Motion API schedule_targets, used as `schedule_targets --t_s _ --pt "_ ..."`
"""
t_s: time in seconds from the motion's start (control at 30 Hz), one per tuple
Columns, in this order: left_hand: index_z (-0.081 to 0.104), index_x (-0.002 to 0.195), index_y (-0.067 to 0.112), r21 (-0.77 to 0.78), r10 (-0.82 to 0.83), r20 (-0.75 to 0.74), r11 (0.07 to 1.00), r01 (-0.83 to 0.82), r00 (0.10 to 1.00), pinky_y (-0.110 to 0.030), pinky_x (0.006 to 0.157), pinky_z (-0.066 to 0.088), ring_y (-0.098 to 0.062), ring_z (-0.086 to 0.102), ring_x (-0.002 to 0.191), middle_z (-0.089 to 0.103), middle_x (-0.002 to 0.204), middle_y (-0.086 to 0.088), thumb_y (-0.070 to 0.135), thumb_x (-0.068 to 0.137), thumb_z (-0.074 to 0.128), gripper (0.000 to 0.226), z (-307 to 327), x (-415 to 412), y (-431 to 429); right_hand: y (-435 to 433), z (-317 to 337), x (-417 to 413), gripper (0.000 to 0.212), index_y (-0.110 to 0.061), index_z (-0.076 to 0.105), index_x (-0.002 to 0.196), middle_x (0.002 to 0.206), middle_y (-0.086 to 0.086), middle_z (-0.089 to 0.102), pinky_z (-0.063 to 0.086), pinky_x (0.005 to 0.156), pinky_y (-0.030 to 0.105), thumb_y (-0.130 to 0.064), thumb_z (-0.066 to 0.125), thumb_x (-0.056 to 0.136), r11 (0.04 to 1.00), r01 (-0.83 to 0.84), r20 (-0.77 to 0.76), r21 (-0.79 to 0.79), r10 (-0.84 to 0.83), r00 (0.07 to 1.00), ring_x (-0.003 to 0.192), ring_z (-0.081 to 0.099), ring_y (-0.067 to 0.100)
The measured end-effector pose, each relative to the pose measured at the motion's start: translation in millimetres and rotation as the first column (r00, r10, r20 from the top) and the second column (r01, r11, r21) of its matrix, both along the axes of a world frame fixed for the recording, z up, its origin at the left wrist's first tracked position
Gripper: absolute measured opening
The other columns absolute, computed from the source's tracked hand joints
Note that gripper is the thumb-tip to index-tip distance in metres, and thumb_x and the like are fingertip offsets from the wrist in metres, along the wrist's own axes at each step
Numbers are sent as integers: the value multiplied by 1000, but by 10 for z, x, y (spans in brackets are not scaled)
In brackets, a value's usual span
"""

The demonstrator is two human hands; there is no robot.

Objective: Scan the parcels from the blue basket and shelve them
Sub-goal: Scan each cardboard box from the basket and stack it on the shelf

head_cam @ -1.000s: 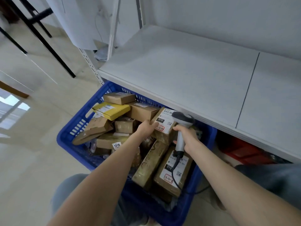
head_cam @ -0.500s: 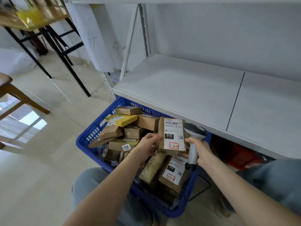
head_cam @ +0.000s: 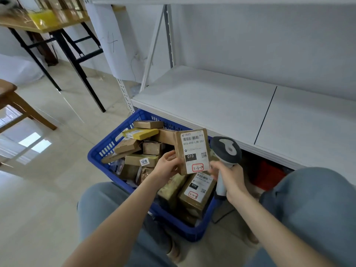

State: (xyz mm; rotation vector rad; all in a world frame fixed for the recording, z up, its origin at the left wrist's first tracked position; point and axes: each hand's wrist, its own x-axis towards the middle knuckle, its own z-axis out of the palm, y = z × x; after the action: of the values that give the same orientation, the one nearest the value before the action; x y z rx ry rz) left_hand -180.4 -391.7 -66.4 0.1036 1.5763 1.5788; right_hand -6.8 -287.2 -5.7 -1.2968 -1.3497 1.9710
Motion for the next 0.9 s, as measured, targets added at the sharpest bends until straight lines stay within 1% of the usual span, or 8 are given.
schedule_targets --t_s 0.03,0.1,0.23,0.3,0.5,0.67,0.8,0.9 --pt "46 132 13 2 -9 -1 1000 9 1000 -39 87 54 -26 63 109 64 121 -9 5 79 72 60 -26 20 -11 -63 5 28 3 -3 68 78 66 5 70 53 52 21 -3 69 80 1000 -16 3 3 16 1000 58 62 12" --pt "46 132 14 -7 -34 -21 999 34 999 -39 92 52 -25 61 112 62 122 -7 5 76 74 63 -45 58 -21 -190 13 69 9 0 67 73 55 3 64 49 51 22 -2 67 82 999 -53 14 8 53 999 50 55 11" --pt "43 136 15 -15 -62 -39 998 62 997 -43 99 48 -24 58 115 58 127 -8 8 74 77 71 -106 79 4 -405 20 108 13 3 66 72 51 5 60 45 50 24 -5 68 83 997 -74 36 8 74 997 44 52 11" --pt "42 138 15 -28 -65 -42 998 64 997 -42 98 49 -24 57 115 57 128 -8 8 74 76 73 -134 82 19 -468 17 127 15 1 65 68 49 4 60 44 48 23 -5 69 82 997 -75 44 14 74 996 41 53 10" --pt "40 139 15 -37 -58 -39 998 57 998 -39 93 52 -23 58 114 57 127 -8 7 78 73 69 -169 117 44 -504 80 188 16 -4 66 69 50 0 61 45 48 20 -7 67 84 993 -112 59 45 109 992 44 55 7" --pt "39 139 15 -40 -56 -36 998 55 998 -40 94 51 -25 57 115 55 130 -10 7 79 72 69 -186 117 65 -498 118 187 26 -8 61 59 46 -2 58 45 49 20 -7 66 85 989 -126 87 75 120 989 41 52 6" --pt "38 140 14 -58 -60 -44 997 57 997 -47 102 45 -26 56 116 55 129 -10 8 78 73 72 -207 117 75 -490 125 196 22 -9 62 63 47 -2 59 45 50 20 -7 66 84 987 -141 103 82 132 986 43 53 6" --pt "37 141 13 -66 -55 -46 996 52 997 -46 103 45 -25 56 115 56 127 -9 7 80 71 69 -208 113 75 -490 128 200 23 -9 63 62 48 -2 59 46 52 23 -7 66 85 985 -150 110 89 140 984 45 54 8"
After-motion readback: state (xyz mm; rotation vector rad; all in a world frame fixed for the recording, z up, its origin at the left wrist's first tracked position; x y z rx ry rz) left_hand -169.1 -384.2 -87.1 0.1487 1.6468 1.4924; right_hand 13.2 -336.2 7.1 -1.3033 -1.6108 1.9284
